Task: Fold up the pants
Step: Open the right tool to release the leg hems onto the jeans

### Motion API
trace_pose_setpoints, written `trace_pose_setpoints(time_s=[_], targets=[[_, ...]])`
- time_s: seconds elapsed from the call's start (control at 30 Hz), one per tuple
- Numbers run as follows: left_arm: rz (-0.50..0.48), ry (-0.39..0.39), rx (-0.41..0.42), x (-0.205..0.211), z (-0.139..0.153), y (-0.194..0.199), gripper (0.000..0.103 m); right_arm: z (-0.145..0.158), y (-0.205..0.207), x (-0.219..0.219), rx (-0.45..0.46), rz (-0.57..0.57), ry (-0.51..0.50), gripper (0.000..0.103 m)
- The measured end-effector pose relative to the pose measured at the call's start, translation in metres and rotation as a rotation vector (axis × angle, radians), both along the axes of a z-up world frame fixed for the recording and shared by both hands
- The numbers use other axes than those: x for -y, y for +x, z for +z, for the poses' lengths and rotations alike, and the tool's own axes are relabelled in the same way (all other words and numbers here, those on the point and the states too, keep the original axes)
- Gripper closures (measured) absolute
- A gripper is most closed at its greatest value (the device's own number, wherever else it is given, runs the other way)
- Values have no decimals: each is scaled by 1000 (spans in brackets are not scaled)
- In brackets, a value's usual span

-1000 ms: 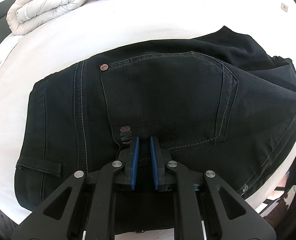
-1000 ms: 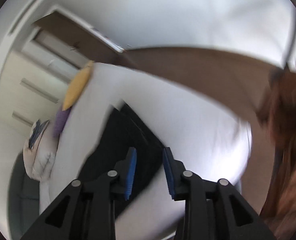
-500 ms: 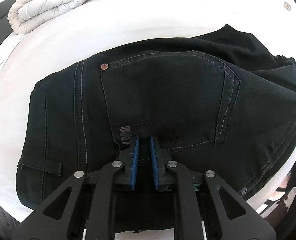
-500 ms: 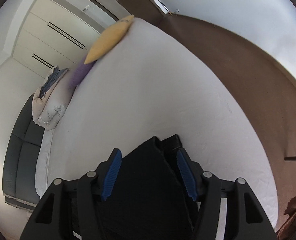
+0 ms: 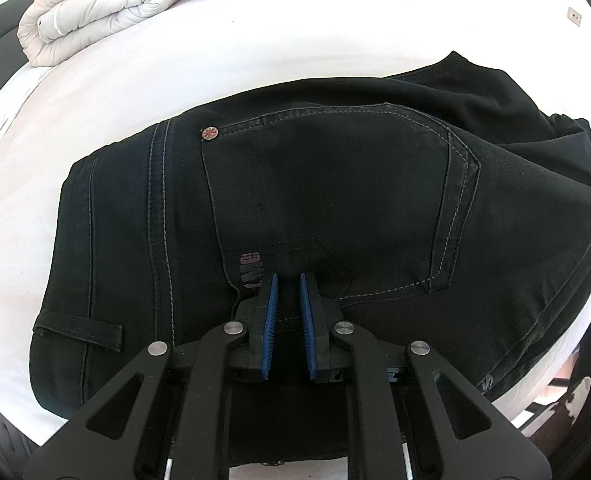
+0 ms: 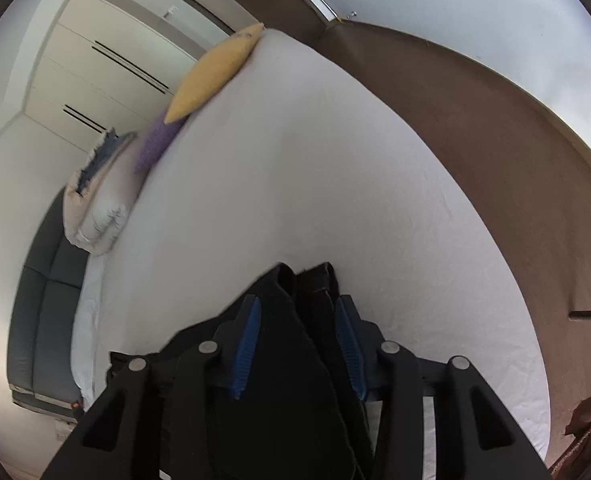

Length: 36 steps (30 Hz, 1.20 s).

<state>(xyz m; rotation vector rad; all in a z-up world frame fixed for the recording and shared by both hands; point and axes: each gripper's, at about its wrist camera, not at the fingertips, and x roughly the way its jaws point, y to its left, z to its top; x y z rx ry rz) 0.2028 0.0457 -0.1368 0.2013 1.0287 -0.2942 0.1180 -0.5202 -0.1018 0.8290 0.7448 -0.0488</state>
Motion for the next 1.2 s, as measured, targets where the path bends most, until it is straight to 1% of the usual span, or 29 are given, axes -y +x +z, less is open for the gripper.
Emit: trace_pose_setpoints(time_s=[0.1, 0.23, 0.4, 0.43, 0.5, 0.53, 0.57, 0.6, 0.7, 0.77, 0.83, 0.87, 0.9, 0.93, 1.03, 1.1, 1.17, 1.2], targets=[[-1, 2, 0, 0, 0, 0, 92, 3, 1, 0, 8, 4, -2, 60], [-1, 1, 0, 0, 0, 0, 92, -6, 8, -6, -39, 53, -10, 59], [-3, 1, 0, 0, 0, 0, 92, -10, 12, -15, -55, 111, -15, 59], [-2, 1, 0, 0, 0, 0, 92, -10, 13, -17, -55, 124, -12, 61], [0, 0, 0, 0, 0, 0, 92, -11, 14, -21, -63, 166, -7, 69], [-1, 1, 0, 0, 0, 0, 92, -10, 15, -24, -65, 187, -11, 75], [0, 1, 1, 1, 0, -1, 92, -10, 16, -28, -67, 204, -15, 78], [-1, 2, 1, 1, 1, -1, 92, -10, 17, -30, -69, 215, -14, 78], [-1, 4, 0, 1, 1, -1, 92, -14, 22, -30, -77, 201, 1, 78], [0, 5, -1, 1, 1, -1, 92, -19, 24, -25, -80, 166, 42, 78], [0, 7, -1, 2, 1, -1, 91, -25, 25, -17, -69, 120, 105, 78], [-1, 7, -1, 2, 1, -2, 92, -26, 25, -15, -60, 112, 124, 78], [-1, 6, -1, 1, 1, -1, 92, -27, 25, -15, -53, 108, 121, 78], [-1, 6, -1, 2, 1, -1, 92, -26, 26, -17, -51, 111, 107, 78], [-1, 8, -1, 2, 1, -1, 92, -22, 27, -22, -67, 97, 25, 95], [0, 9, 0, 2, 1, -1, 92, -18, 25, -26, -69, 62, -25, 95], [3, 11, 0, 2, 1, -1, 91, -7, 16, -29, -65, -12, -111, 96], [4, 13, 0, 3, 0, -1, 91, -3, 10, -28, -58, -52, -137, 96]])
